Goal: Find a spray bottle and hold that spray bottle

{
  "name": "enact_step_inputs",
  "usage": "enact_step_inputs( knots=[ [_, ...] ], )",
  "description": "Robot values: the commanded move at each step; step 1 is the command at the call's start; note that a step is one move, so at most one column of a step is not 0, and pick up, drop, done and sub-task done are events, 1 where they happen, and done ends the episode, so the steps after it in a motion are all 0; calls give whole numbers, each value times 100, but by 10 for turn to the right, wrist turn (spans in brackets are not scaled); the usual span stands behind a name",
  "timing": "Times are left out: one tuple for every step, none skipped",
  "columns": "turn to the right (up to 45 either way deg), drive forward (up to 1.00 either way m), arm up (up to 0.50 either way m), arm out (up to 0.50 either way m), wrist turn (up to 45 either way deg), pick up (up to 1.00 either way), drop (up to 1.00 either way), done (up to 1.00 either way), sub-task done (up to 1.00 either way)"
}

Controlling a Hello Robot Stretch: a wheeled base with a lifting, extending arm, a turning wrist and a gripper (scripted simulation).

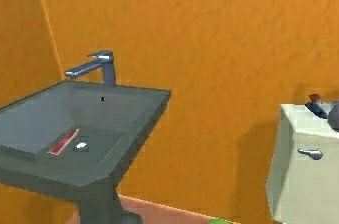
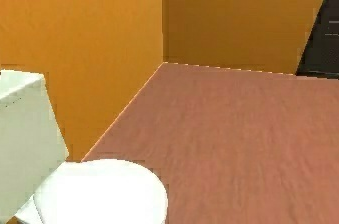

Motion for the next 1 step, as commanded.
enact_step_inputs(
  knots=[
    [0, 30, 0, 0, 0, 0, 0, 0, 0]
  ],
)
